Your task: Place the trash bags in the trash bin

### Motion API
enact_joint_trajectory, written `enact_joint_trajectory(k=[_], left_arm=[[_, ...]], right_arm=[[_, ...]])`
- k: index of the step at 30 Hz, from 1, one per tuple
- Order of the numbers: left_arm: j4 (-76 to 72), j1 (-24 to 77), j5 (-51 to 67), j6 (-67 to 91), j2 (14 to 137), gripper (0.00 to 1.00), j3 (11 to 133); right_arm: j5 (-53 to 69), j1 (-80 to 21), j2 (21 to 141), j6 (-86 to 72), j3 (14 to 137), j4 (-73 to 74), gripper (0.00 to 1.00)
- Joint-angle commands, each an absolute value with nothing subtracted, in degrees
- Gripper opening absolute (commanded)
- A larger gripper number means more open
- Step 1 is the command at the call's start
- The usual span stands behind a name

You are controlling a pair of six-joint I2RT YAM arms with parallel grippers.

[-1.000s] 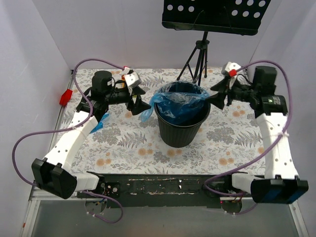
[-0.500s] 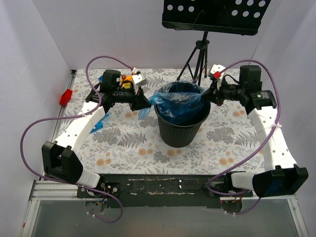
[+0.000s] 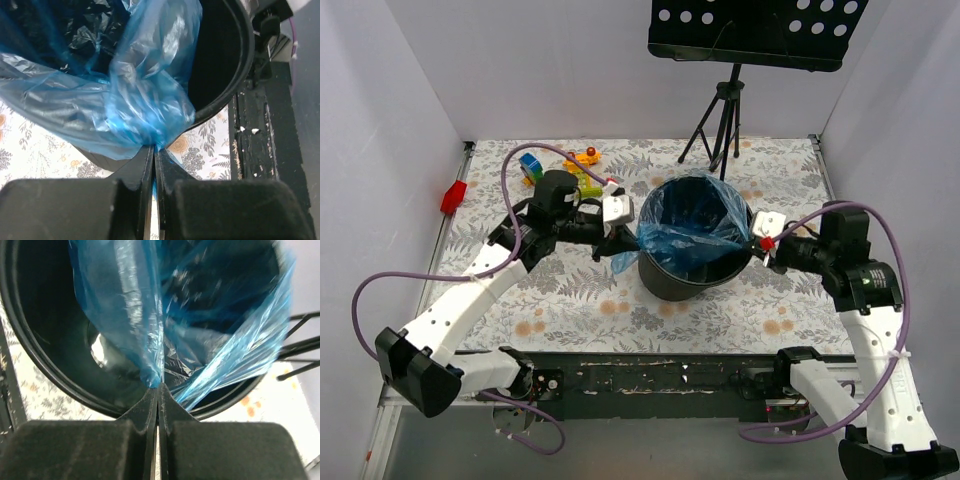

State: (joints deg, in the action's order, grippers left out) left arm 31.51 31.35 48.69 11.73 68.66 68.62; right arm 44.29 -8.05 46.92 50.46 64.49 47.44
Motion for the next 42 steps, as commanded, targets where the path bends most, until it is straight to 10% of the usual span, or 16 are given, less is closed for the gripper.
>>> enact_joint_trajectory(k=[1, 18, 20, 22, 26, 33, 42], left_arm=[[31.55, 33.92, 44.22, 0.99, 69.78, 0.0, 66.71], [12.92, 34.45, 26.71, -8.18, 59.33, 0.0, 56.6], [11.08, 34.45, 26.98, -5.73, 59.41, 0.16, 57.3], [11.6, 34.45, 27.77, -4.84, 60.11, 0.51, 59.32], [12.73, 34.37, 32.15, 4.54, 62.92, 0.71, 67.74], [20.8, 34.63, 41.14, 26.88, 82.31, 0.6, 94.0], [46.55, 37.7, 40.51, 3.81, 105.1, 0.32, 119.16]], right_arm=[[40.17, -8.17, 43.78, 53.17, 57.41, 44.84, 0.01], [40.25, -8.26, 43.42, 46.14, 61.34, 33.57, 0.01], [41.04, -8.17, 43.33, 46.67, 62.22, 33.92, 0.01], [42.18, -8.17, 43.24, 48.24, 62.67, 35.06, 0.01], [43.33, -8.17, 42.28, 54.13, 62.14, 38.58, 0.01], [45.44, -8.26, 38.59, 59.85, 59.77, 40.43, 0.01], [46.4, -8.26, 37.27, 58.27, 58.54, 38.32, 0.01]])
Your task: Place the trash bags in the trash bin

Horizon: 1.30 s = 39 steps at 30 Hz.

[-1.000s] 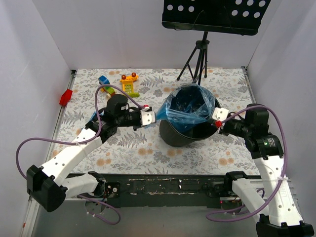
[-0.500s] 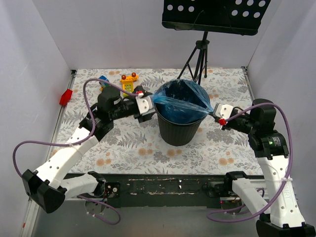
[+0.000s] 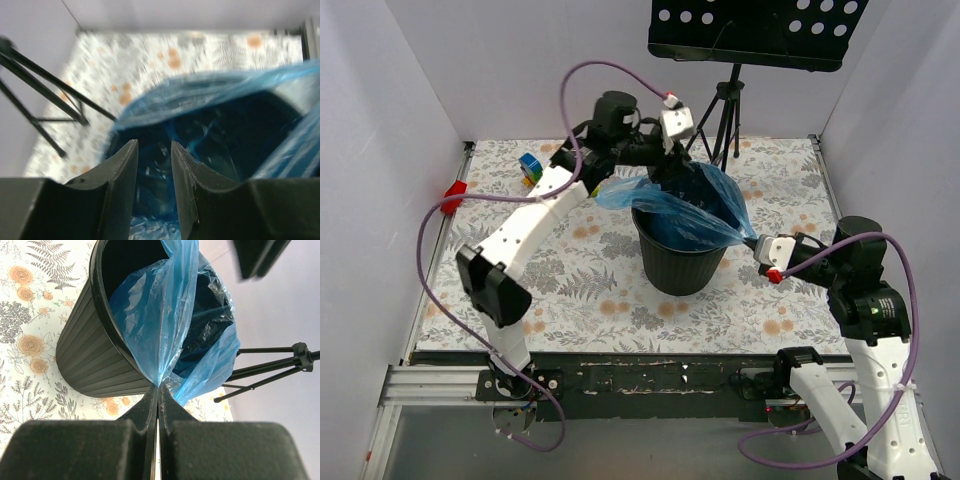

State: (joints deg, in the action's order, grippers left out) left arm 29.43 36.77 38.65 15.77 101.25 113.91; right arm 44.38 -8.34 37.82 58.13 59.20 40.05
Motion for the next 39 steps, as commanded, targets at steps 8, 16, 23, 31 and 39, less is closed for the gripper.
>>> enact_joint_trajectory(k=[8, 16, 23, 31, 39], left_arm=[[62.14, 38.14, 52.9, -7.12, 109.26, 0.22, 134.3], [71.19, 41.84, 51.59, -10.1, 103.36, 0.2, 127.36], [79.01, 42.01, 52.03, -9.4, 105.47, 0.29, 131.58], [53.36, 42.45, 45.27, -2.81, 93.43, 0.41, 113.56], [65.81, 42.45, 45.78, -5.63, 98.52, 0.06, 123.39]], right_arm=[[46.49, -8.35, 36.48, 57.92, 58.62, 38.06, 0.01], [46.67, -8.26, 35.77, 55.91, 58.19, 37.62, 0.01], [47.63, -8.26, 36.04, 54.23, 59.24, 37.0, 0.01], [48.95, -8.35, 35.42, 56.86, 59.5, 39.37, 0.01], [48.25, -8.26, 33.58, 59.76, 58.01, 41.39, 0.01]])
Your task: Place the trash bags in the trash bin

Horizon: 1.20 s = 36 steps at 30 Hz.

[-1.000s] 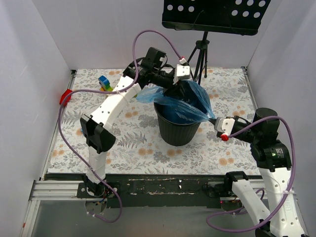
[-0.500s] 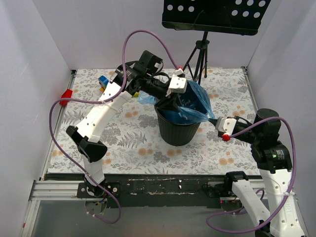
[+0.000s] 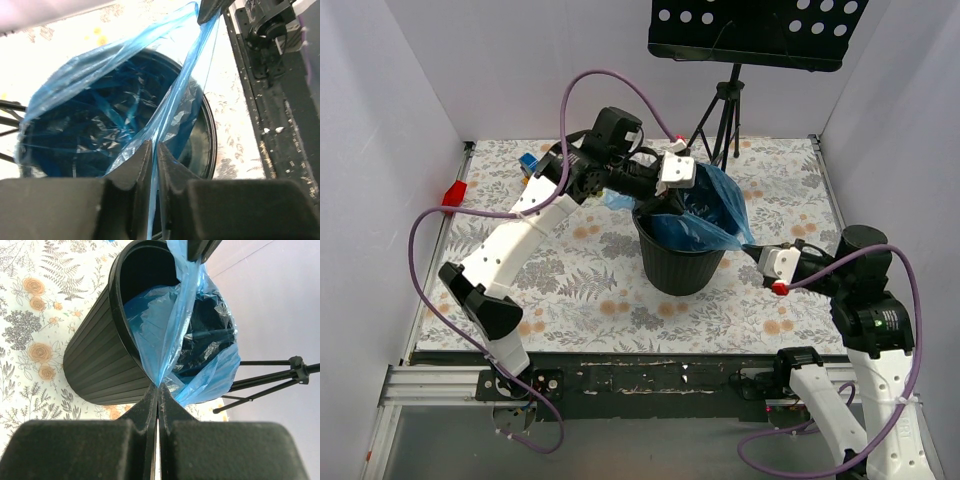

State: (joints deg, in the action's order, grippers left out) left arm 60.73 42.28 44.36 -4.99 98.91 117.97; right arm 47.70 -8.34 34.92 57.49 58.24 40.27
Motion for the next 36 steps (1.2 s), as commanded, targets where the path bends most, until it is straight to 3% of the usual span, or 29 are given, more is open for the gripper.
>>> enact_joint_trajectory(k=[1, 5, 10, 16, 26, 28, 29, 33, 36], left_arm=[[68.35, 42.54, 47.18, -5.71, 98.61, 0.0, 124.09], [77.24, 43.33, 52.19, -3.62, 97.48, 0.0, 119.64], [71.82, 43.33, 52.65, 2.9, 90.8, 0.0, 106.46], [74.54, 43.33, 52.12, 2.81, 89.04, 0.0, 101.18], [56.01, 43.33, 47.29, 2.19, 83.06, 0.0, 78.85], [51.08, 43.33, 45.36, 3.95, 82.18, 0.05, 76.74], [50.19, 43.33, 43.87, 4.56, 81.83, 0.07, 75.77], [54.56, 41.06, 43.4, 1.86, 79.46, 0.13, 74.18], [60.89, 35.44, 46.4, -1.48, 74.99, 0.25, 74.44]], right_arm=[[48.34, -8.35, 33.23, 60.46, 57.83, 42.01, 0.01], [50.09, -8.26, 32.43, 61.61, 56.69, 43.33, 0.01], [52.12, -8.26, 32.78, 62.31, 54.41, 42.45, 0.01], [53.17, -8.26, 34.36, 69.07, 53.79, 47.81, 0.01], [48.17, -8.26, 34.37, 66.29, 43.95, 39.74, 0.01], [46.07, -8.26, 34.8, 60.24, 43.51, 36.75, 0.28], [44.49, -8.26, 35.33, 57.77, 43.42, 36.13, 0.36], [41.4, -8.26, 39.81, 55.12, 49.9, 45.32, 0.48], [41.65, -8.26, 39.82, 53.61, 58.59, 52.45, 0.5]])
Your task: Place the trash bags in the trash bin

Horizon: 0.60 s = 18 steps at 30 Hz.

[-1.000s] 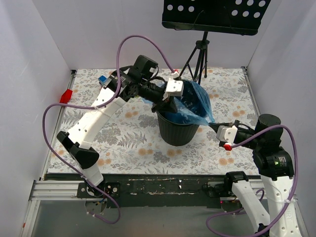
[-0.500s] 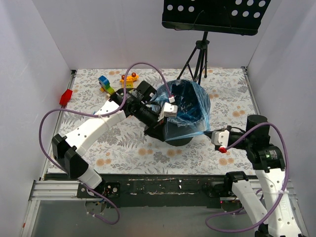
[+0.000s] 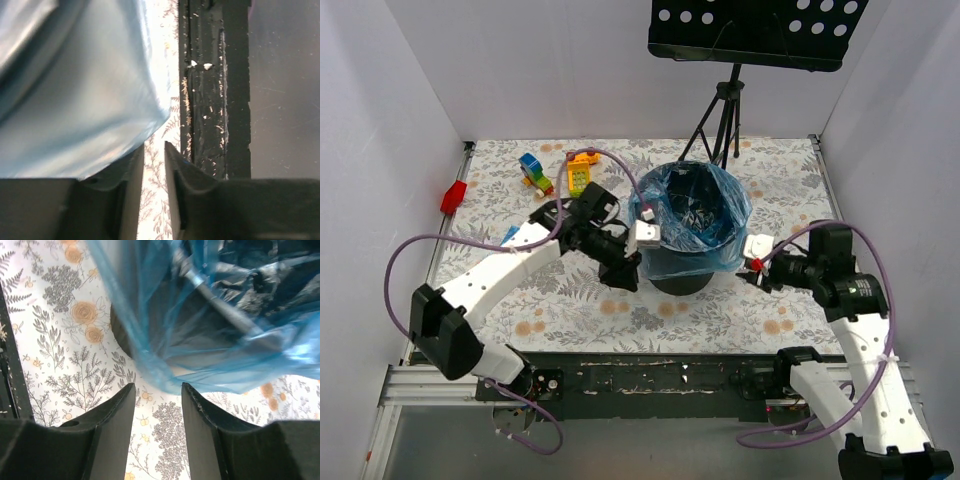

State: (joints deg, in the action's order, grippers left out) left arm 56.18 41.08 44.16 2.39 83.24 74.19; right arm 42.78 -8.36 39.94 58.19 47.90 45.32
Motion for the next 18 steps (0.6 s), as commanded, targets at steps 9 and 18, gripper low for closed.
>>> enact_joint_trajectory(k=[9, 18], left_arm=[[58.04, 12.42, 58.95, 18.04, 70.31, 0.54, 77.61], [13.11, 2.11, 65.15, 66.43, 73.56, 0.79, 62.66]], right_arm=[[33.31, -8.17, 46.2, 21.3, 69.86, 39.82, 0.49], [31.38, -9.57, 60.28, 13.62, 76.71, 31.02, 0.71]])
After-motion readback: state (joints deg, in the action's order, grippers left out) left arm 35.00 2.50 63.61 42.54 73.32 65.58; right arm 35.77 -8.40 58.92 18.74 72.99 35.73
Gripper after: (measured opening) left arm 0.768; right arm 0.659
